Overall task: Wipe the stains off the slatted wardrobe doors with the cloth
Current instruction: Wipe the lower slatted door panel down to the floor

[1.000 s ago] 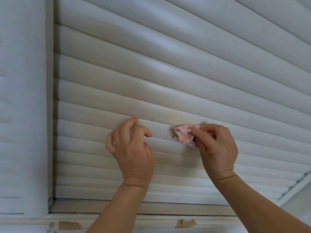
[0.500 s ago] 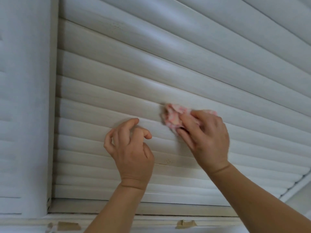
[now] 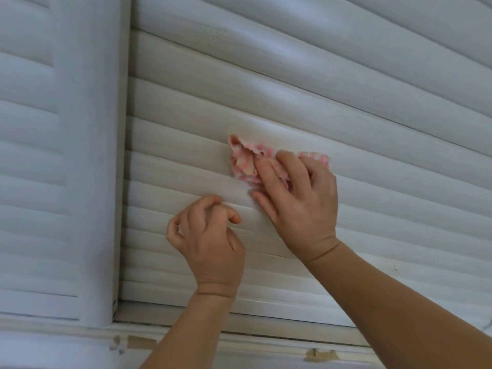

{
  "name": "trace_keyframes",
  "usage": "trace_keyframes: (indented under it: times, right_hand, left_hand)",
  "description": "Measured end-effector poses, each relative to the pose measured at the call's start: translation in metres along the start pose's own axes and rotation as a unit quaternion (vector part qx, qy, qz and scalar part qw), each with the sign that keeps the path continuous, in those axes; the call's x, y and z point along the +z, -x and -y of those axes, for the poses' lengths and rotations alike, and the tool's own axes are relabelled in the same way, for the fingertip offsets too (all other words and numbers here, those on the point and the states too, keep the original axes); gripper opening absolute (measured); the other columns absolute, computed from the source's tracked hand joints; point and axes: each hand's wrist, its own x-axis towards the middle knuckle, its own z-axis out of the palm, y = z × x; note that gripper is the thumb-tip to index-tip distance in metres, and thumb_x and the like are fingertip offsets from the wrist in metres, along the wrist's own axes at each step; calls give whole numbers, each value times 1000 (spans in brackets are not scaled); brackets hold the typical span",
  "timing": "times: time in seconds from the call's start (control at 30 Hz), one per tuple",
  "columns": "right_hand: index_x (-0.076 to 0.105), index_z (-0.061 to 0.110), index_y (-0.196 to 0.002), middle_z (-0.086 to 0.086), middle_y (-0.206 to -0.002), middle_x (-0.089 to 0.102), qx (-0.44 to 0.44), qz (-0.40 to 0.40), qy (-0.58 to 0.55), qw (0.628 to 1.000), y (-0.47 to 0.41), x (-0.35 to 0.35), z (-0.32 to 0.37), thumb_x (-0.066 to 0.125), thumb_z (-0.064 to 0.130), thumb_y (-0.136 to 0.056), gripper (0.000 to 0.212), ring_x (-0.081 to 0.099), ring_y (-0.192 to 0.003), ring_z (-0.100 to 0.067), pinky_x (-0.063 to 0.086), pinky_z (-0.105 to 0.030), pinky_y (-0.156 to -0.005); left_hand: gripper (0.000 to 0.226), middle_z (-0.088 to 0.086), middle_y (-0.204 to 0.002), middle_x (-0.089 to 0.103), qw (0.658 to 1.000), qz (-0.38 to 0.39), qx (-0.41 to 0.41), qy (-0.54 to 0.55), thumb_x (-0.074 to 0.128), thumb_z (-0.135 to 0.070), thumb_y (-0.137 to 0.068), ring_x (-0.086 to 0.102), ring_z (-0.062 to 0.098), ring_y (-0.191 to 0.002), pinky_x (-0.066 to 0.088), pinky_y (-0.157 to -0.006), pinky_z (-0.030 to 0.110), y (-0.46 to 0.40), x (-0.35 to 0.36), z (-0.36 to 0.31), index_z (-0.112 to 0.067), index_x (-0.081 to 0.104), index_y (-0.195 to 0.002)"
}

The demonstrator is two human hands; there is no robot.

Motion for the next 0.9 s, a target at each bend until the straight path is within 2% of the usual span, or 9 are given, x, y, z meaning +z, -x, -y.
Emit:
trace_keyframes:
  times: [0.13, 0.23, 0.37, 0.47, 0.53, 0.6, 0.67, 0.77, 0.9]
  right_hand:
    - [66, 28, -119, 0, -120, 46, -38, -28, 4, 999, -9, 11, 7, 69, 19, -82, 38, 45, -98, -24, 35, -37, -74]
    - [70, 30, -113, 3, -116, 49, -83, -31, -7, 996, -1, 6, -6, 67, 12, -80, 38, 47, -95, -22, 35, -36, -72]
    - [66, 27, -113, 0, -112, 51, -134, 42, -23, 990, 45, -10, -29, 59, 3, -79, 42, 48, -88, -23, 36, -35, -67]
    - [56, 25, -119, -2, -114, 49, -120, 124, -26, 985, 91, -27, -53, 53, 0, -82, 45, 49, -87, -26, 46, -37, -64]
    - [55, 23, -119, -5, -113, 48, -85, 146, -31, 985, 109, -37, -64, 51, 1, -86, 39, 48, -89, -29, 50, -40, -66]
    - [54, 21, -116, -6, -111, 47, -45, 136, -33, 989, 113, -42, -65, 53, 4, -86, 35, 46, -89, -29, 51, -38, -70]
    - [54, 20, -115, -7, -110, 47, -19, 115, -35, 993, 108, -41, -54, 54, 4, -86, 33, 45, -87, -28, 45, -36, -72]
    - [55, 19, -117, -6, -111, 48, -17, 102, -52, 993, 99, -28, -28, 52, 4, -90, 31, 47, -86, -28, 45, -37, -70]
    - [59, 22, -119, -4, -105, 61, -24, 110, -68, 991, 93, -13, 18, 48, 11, -94, 30, 50, -84, -26, 47, -39, -66]
  left_hand:
    - [26, 5, -87, 56, 999, -12, -25, -28, 37, -4, -61, 45, 17, -88, 21, -83, 30, 0, -2, 14, -16, 60, -66]
    - [26, 6, -85, 54, 998, -13, -34, -44, 38, -1, -61, 43, 18, -86, 17, -80, 26, 0, -2, 20, -16, 59, -68]
    - [25, 5, -84, 52, 999, -6, -24, -43, 44, 3, -59, 42, 16, -84, 15, -78, 25, 0, -2, 19, -16, 58, -67]
    - [25, 5, -84, 53, 999, 7, -7, -30, 41, 1, -62, 42, 16, -84, 15, -78, 25, 2, -3, 15, -17, 58, -67]
    - [25, 4, -84, 52, 1000, 14, -1, -24, 40, 0, -63, 42, 16, -84, 17, -79, 26, 2, -4, 14, -17, 57, -67]
    - [25, 4, -84, 52, 1000, 20, 1, -19, 39, -1, -63, 43, 17, -84, 18, -80, 27, 3, -3, 12, -18, 57, -68]
    - [24, 4, -84, 53, 999, 28, 4, -15, 39, -2, -63, 43, 18, -83, 18, -81, 28, 6, -1, 10, -18, 57, -67]
    - [23, 4, -83, 54, 999, 37, 16, -15, 43, -1, -59, 44, 19, -82, 18, -80, 28, 10, 4, 7, -18, 57, -67]
    - [15, 5, -83, 56, 999, 32, 27, -9, 46, -7, -66, 45, 19, -83, 18, -79, 28, 12, 7, 5, -17, 58, -65]
